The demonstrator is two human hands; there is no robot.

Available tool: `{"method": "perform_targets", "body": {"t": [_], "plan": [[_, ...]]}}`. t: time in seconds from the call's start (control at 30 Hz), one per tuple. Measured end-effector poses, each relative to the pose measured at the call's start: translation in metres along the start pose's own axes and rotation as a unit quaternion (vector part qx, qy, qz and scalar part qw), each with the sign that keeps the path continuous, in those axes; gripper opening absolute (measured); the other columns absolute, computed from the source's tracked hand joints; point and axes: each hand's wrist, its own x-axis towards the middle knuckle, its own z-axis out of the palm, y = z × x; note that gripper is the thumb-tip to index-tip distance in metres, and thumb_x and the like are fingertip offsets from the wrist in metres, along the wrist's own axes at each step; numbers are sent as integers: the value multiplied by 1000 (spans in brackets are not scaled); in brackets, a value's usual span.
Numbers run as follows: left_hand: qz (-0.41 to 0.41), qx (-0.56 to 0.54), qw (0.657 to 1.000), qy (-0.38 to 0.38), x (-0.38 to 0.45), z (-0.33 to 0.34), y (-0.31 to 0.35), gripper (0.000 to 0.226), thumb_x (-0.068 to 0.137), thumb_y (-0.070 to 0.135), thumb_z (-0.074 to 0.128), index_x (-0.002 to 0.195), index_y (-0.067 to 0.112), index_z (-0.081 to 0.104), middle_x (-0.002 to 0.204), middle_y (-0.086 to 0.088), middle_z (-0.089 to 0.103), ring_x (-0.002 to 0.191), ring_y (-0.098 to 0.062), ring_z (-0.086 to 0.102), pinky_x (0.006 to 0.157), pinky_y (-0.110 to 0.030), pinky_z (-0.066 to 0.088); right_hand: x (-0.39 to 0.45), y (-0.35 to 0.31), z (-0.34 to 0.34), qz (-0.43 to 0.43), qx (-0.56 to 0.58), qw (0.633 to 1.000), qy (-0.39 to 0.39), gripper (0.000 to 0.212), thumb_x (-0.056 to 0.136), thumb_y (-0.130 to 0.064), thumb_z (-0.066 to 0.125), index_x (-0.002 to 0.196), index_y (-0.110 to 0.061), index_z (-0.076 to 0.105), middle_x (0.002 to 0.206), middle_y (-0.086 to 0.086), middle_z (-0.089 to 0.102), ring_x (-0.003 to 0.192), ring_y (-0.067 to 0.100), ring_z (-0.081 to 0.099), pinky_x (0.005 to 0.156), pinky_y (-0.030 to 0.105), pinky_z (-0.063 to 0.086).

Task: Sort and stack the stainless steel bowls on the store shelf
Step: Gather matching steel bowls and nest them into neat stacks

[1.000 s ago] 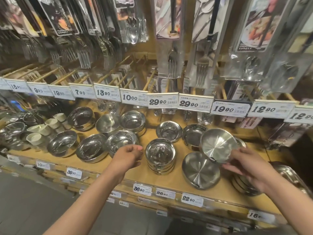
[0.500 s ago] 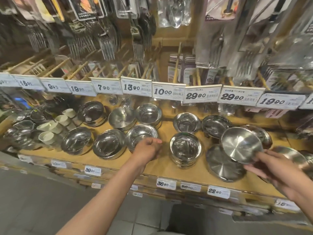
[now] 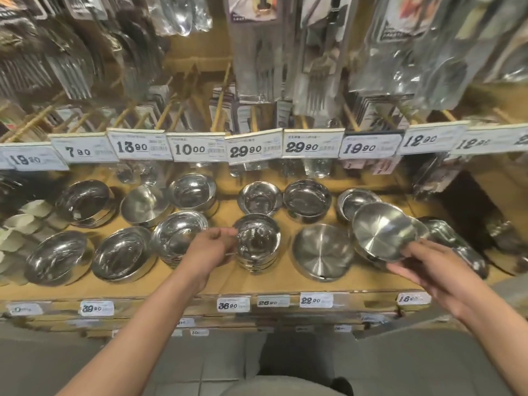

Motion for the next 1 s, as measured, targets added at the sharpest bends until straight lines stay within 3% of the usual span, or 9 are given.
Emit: {"method": "perform_targets", "body": {"t": [0.13, 0.3, 0.43, 0.5, 0.67, 0.8, 0.87, 1.0], "plan": [[6, 2, 1000, -12, -8, 47, 3, 12, 98, 15, 63, 104, 16, 73, 91, -5, 74, 79, -17, 67, 77, -33, 58, 3, -3, -42, -2, 12, 1000, 29, 8, 93, 6, 56, 94, 2, 63, 92, 20, 69, 70, 21, 77, 63, 30, 64], [21, 29, 999, -40, -17, 120, 12, 16, 99, 18, 60, 103, 14, 75, 85, -6, 76, 73, -20, 66, 67, -33, 51, 12, -11, -82, -10, 15, 998, 56, 8, 95, 5, 55, 94, 1, 62, 88, 15, 70, 64, 17, 76, 53, 22, 60], [31, 26, 996, -76, -24, 186, 23, 15, 100, 16, 59, 99, 11, 73, 91, -11, 74, 81, -22, 68, 80, -38, 60, 25, -20, -97, 2, -17, 999, 45, 13, 96, 0, 56, 104, 3, 66, 98, 20, 72, 75, 23, 76, 52, 22, 60], [40, 44, 993, -99, -25, 219, 32, 14, 99, 16, 60, 93, 11, 72, 85, -9, 70, 80, -23, 66, 87, -44, 58, 32, -23, -100, 5, -38, 999, 29, 16, 97, -4, 58, 109, 3, 66, 102, 21, 73, 82, 25, 76, 56, 25, 63], [51, 56, 985, -157, -29, 284, 52, 20, 93, 31, 69, 87, 12, 71, 88, -5, 70, 82, -19, 68, 82, -33, 62, 51, -28, -102, -3, -72, 997, -24, 18, 98, -6, 58, 111, 2, 65, 104, 21, 73, 80, 22, 77, 72, 32, 64], [79, 84, 986, -124, -24, 304, 54, 3, 87, 11, 73, 87, 9, 70, 82, -13, 71, 73, -25, 65, 75, -41, 58, 64, -29, -105, 3, -65, 997, -41, 16, 97, -5, 58, 110, 1, 64, 103, 21, 72, 77, 23, 77, 66, 30, 64], [71, 96, 988, -95, -21, 308, 54, 3, 84, 4, 71, 86, 7, 71, 82, -18, 72, 73, -26, 66, 83, -50, 59, 70, -30, -105, 2, -75, 996, -44, 11, 97, -6, 58, 105, -2, 64, 101, 20, 71, 72, 21, 76, 58, 26, 63], [80, 118, 989, -36, -15, 312, 55, 8, 81, 3, 68, 77, 5, 75, 74, -9, 72, 67, -23, 67, 81, -51, 62, 88, -30, -102, -35, -167, 985, -32, 14, 94, -11, 63, 104, -4, 69, 88, 13, 73, 65, 17, 70, 58, 27, 60]]}}
